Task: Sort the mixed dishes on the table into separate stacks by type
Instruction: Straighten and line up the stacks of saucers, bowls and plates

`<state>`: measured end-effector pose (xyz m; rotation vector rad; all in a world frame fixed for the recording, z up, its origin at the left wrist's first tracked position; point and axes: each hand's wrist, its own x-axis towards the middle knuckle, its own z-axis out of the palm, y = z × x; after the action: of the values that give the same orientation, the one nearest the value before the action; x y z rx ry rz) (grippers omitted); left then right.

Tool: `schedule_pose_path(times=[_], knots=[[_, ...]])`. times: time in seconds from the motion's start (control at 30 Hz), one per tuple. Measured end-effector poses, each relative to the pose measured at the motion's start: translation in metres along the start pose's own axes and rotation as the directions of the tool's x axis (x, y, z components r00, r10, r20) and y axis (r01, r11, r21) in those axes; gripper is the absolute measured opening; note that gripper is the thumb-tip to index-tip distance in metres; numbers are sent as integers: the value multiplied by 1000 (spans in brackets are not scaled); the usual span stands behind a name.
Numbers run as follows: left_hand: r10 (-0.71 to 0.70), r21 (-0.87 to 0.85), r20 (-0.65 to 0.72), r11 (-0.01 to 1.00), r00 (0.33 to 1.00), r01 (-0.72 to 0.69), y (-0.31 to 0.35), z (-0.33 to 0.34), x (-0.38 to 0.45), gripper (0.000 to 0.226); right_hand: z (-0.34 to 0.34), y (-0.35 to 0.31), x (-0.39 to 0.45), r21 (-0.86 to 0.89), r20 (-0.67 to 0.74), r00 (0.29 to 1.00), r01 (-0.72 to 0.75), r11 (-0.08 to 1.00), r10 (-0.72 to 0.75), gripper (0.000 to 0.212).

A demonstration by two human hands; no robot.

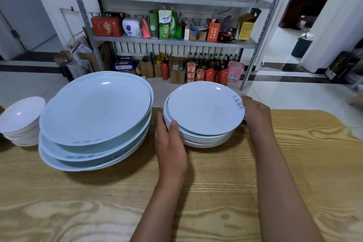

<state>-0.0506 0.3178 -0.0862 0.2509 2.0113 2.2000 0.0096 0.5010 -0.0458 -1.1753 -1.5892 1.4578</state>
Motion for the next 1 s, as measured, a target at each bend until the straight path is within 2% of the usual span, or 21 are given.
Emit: schedule_pose_path(times=[0.1, 0.2, 0.33, 0.4, 0.53, 0.6, 0.77, 1.0], knots=[[0, -5, 0, 1000, 1000, 0, 0, 0, 1, 49, -1, 1, 1, 27, 15, 1000, 4, 1000, -4, 21], [30, -59, 25, 998, 999, -28, 1, 0, 1, 42, 4, -2, -5, 86, 89, 996, -6, 996, -1, 27], [7, -107, 16, 994, 1000, -6, 4, -1, 1, 36, 10, -3, -9, 15, 128, 992, 13, 1000, -15, 30], [15, -80, 20, 997, 1000, -13, 3, -1, 0, 41, 10, -3, -9, 4, 133, 991, 22, 1000, -23, 29], [49, 14, 86, 999, 995, -51, 1, -1, -2, 54, 11, 2, -5, 22, 157, 988, -14, 1000, 11, 45], [44, 49, 110, 998, 993, -49, -1, -2, -1, 53, 11, 3, -5, 27, 188, 982, -28, 999, 23, 46], [44, 79, 131, 995, 990, -55, -4, -2, -1, 53, 8, 0, -6, 8, 163, 987, -6, 1000, 5, 41], [31, 125, 150, 991, 988, -50, -4, -1, -1, 54, 17, 3, -6, -66, 139, 988, 81, 994, -72, 41]])
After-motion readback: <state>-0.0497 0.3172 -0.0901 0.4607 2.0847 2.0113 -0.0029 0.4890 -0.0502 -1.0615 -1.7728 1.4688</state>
